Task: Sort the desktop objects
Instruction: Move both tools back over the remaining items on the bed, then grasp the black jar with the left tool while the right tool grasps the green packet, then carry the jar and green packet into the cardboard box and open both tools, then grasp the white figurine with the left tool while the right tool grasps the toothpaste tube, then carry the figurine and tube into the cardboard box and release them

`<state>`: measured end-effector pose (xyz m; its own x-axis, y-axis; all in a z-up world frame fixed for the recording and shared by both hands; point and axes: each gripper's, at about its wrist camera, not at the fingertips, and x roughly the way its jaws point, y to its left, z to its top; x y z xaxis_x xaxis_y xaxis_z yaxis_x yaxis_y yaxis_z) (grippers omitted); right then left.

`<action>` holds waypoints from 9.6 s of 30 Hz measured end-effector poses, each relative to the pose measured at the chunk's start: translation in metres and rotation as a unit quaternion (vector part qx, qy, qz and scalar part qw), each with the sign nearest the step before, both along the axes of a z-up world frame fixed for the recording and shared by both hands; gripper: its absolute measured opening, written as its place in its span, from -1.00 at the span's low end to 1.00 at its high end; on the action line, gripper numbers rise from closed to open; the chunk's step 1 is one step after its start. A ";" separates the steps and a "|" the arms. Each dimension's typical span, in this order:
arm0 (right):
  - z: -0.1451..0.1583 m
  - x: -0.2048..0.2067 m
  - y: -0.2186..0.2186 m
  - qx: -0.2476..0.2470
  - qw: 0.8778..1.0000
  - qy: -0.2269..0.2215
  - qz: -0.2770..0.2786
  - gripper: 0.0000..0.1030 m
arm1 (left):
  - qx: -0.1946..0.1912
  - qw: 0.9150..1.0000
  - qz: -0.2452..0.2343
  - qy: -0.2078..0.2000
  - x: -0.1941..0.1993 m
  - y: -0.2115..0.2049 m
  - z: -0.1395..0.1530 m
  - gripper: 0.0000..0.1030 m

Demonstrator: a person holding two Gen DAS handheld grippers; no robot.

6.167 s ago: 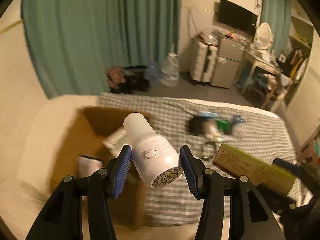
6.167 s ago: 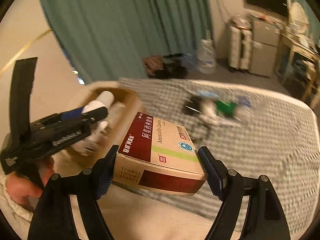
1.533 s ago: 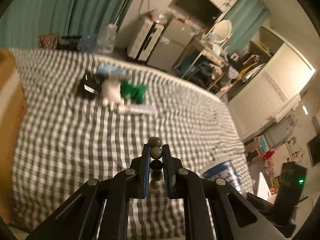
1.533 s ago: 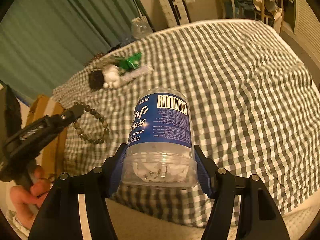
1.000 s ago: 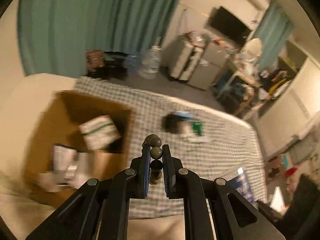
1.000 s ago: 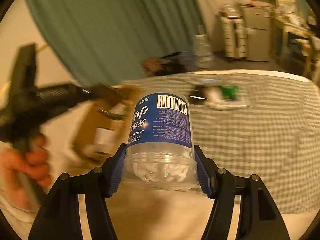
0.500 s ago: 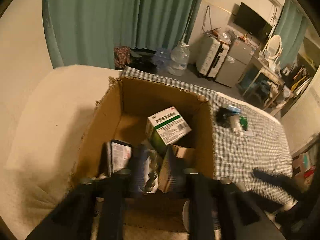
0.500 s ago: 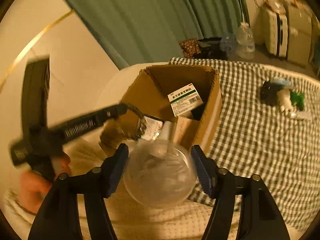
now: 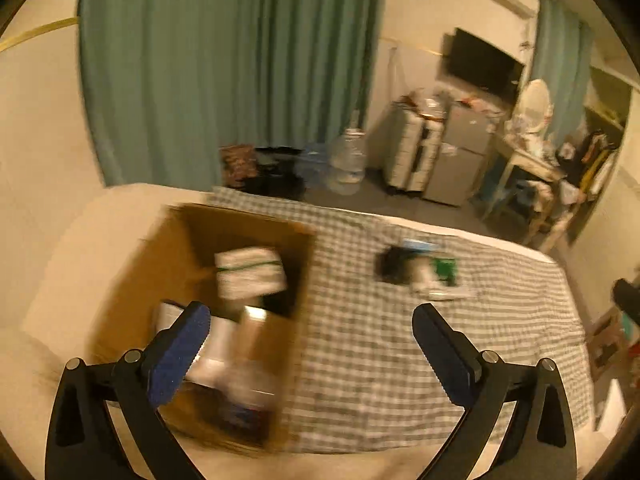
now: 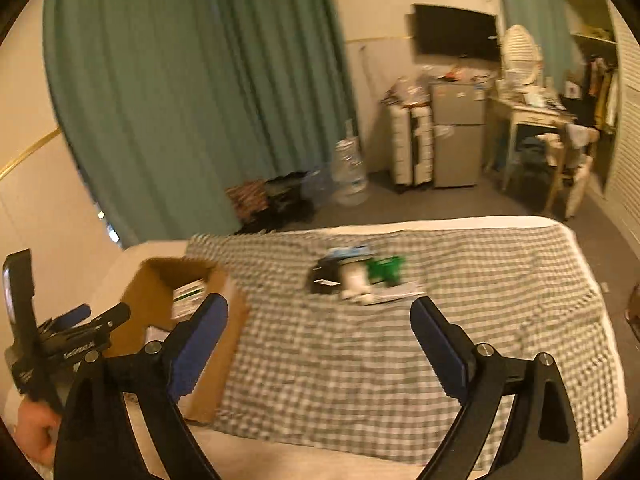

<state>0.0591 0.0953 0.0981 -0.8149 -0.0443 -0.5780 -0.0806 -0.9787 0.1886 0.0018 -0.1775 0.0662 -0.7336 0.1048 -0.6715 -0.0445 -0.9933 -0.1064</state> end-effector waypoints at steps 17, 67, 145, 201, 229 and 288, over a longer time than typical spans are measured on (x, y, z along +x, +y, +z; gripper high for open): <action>-0.131 -0.081 0.193 -0.015 0.997 -0.060 -0.043 0.81 | -0.056 0.996 -0.007 -0.062 -0.091 0.206 -0.145 1.00; -0.182 -0.175 0.092 0.026 0.988 -0.113 0.105 -0.27 | -0.050 0.988 -0.091 -0.118 -0.166 0.182 -0.175 -0.72; -0.097 -0.022 -0.033 0.008 0.984 -0.101 0.149 -0.26 | 0.081 0.995 -0.056 0.012 -0.014 0.013 -0.014 0.23; -0.020 0.098 0.144 -0.050 0.997 -0.061 -0.014 0.21 | 0.034 0.998 0.005 -0.043 0.082 0.100 0.000 1.00; -0.231 -0.171 0.128 -0.093 0.987 -0.093 -0.092 0.21 | 0.037 0.993 -0.011 -0.115 -0.214 0.205 -0.198 1.00; -0.073 -0.081 -0.214 -0.103 0.959 -0.071 0.252 -0.68 | -0.024 0.993 0.108 -0.052 0.008 -0.059 -0.052 -0.10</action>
<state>-0.0215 -0.1192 0.0247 -0.5735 -0.5383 -0.6176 0.3549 -0.8427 0.4049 0.0096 -0.2361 0.0147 -0.6618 -0.0802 -0.7454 0.1783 -0.9826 -0.0526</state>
